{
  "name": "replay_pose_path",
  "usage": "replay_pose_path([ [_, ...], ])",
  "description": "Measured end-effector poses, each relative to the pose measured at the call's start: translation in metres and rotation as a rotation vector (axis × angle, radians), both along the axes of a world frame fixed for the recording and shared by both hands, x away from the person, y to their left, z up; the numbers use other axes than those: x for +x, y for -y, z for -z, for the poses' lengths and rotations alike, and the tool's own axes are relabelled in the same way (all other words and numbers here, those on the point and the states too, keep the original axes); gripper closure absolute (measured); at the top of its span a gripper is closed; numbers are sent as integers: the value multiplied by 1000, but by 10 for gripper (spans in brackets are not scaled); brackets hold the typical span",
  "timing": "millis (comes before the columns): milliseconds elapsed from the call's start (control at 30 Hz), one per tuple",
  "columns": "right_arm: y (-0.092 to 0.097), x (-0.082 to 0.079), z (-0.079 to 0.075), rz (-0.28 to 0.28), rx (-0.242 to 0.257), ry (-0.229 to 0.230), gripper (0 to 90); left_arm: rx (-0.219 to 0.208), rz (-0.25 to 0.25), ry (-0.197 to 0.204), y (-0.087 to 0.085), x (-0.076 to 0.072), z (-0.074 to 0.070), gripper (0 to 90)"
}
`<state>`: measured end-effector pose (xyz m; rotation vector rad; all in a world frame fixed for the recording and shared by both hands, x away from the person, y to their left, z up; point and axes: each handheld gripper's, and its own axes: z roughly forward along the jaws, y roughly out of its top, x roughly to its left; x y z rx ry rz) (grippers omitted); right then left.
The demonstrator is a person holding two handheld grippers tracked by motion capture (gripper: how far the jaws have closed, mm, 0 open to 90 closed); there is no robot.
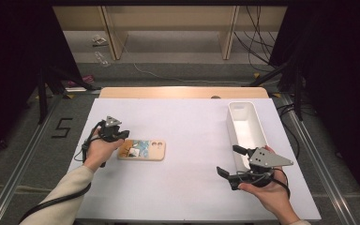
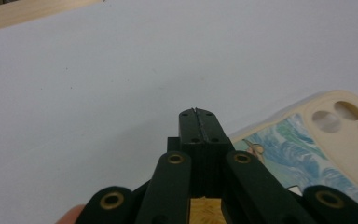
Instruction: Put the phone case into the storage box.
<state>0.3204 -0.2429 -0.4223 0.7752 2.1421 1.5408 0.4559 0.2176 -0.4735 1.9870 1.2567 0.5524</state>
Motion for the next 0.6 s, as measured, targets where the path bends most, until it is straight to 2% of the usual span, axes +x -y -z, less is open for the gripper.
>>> replay_pose_path([
  [300,0,0,0,-3,3,-3,77,14,-22,-46,-7,13,15,898],
  [600,0,1,1,-2,1,-6,77,21,-6,-65,-9,14,17,898],
])
